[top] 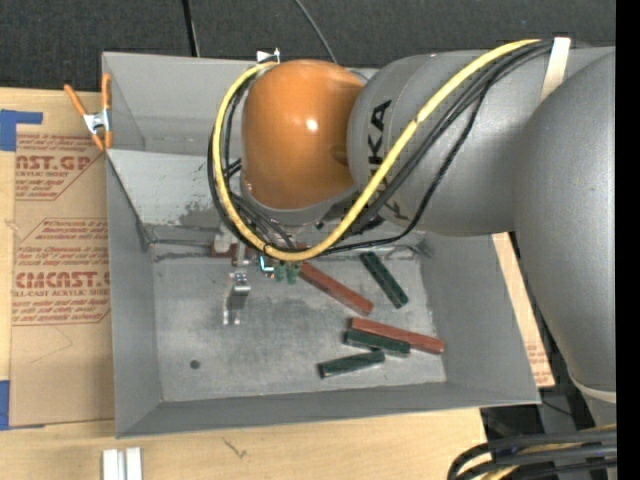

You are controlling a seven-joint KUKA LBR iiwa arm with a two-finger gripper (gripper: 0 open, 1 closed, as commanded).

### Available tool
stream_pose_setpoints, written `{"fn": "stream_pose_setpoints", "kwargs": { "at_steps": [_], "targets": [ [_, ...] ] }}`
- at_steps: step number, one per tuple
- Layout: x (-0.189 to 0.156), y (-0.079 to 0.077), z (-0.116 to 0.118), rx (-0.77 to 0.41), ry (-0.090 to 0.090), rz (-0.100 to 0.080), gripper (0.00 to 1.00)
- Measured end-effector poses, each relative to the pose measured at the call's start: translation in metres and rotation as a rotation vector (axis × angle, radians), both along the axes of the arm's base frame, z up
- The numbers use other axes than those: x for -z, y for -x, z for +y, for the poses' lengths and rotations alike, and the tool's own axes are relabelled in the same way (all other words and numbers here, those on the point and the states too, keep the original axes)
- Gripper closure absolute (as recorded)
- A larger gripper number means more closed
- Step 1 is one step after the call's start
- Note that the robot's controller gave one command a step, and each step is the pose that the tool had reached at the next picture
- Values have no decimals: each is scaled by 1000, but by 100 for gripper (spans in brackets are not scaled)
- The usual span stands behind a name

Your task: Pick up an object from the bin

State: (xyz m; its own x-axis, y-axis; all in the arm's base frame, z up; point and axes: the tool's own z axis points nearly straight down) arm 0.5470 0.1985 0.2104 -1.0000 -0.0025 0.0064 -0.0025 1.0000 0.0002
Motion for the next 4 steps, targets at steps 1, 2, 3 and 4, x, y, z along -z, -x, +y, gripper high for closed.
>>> {"fn": "stream_pose_setpoints", "kwargs": {
  "at_steps": [1,2,3,4],
  "targets": [
    [-4,-2,-1,2,-1,-8,0],
    [38,-17,-44,26,-5,-15,0],
    [95,-1,-93,-7,1,-9,0],
    [128,-20,-115,-125,-1,-8,0]
  ]
}}
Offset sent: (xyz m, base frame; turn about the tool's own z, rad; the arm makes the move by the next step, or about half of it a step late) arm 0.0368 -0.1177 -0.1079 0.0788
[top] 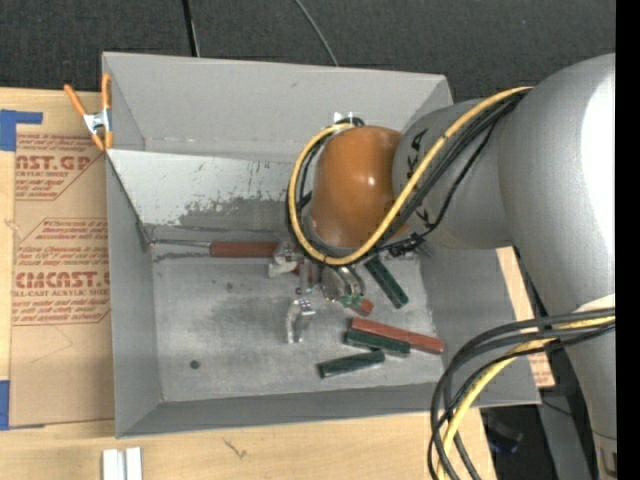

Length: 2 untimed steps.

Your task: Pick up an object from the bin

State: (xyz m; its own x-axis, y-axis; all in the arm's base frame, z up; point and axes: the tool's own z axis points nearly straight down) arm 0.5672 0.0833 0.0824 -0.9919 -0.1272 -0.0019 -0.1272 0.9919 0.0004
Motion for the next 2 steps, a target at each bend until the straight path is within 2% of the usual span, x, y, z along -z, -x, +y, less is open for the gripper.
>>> {"fn": "stream_pose_setpoints", "kwargs": {
  "at_steps": [1,2],
  "targets": [
    [-14,2,-33,-29,-1,2,0],
    [-32,2,-51,-30,1,0,0]
  ]
}}
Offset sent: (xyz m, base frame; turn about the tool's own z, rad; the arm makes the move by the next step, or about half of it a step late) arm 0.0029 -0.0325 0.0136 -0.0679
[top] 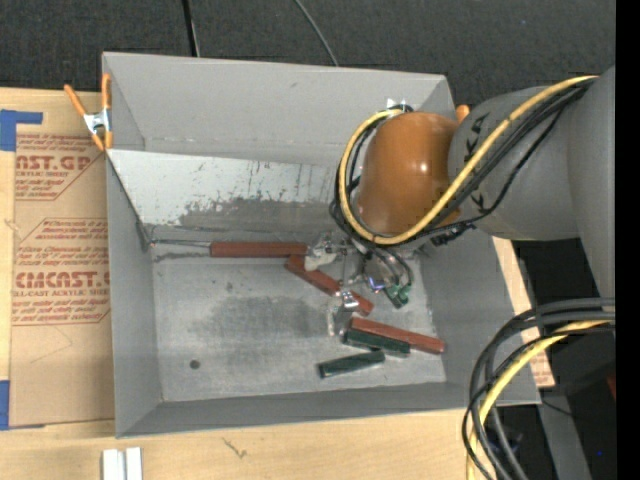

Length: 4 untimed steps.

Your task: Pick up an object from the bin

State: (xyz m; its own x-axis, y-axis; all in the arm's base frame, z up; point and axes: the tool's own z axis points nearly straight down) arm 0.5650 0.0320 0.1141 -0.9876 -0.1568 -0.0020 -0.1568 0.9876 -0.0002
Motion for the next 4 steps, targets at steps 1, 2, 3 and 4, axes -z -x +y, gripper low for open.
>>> {"fn": "stream_pose_setpoints", "kwargs": {
  "at_steps": [1,2,3,4],
  "targets": [
    [10,-11,-49,-36,-2,-1,0],
    [33,28,-71,25,7,-7,100],
    [33,28,-71,25,6,-8,100],
    [-79,19,-60,6,-1,0,100]
  ]
}}
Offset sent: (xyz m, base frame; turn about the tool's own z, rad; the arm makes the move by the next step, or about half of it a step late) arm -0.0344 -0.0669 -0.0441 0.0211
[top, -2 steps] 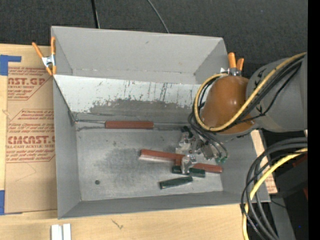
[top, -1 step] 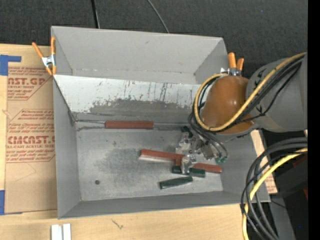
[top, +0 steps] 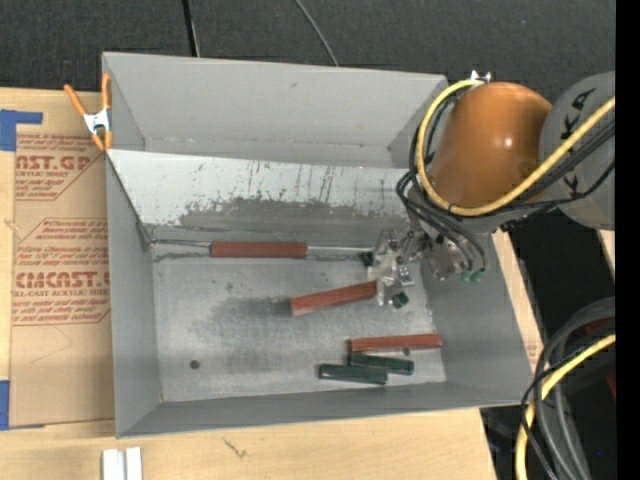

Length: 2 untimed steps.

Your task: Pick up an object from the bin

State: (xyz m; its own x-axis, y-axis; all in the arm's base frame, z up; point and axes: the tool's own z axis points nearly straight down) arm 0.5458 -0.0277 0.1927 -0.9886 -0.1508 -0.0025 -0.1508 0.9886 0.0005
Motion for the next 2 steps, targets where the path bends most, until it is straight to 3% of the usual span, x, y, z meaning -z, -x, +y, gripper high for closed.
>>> {"fn": "stream_pose_setpoints", "kwargs": {
  "at_steps": [1,2],
  "targets": [
    [0,0,0,0,0,0,100],
    [-18,6,-2,-123,-1,9,100]
  ]
}}
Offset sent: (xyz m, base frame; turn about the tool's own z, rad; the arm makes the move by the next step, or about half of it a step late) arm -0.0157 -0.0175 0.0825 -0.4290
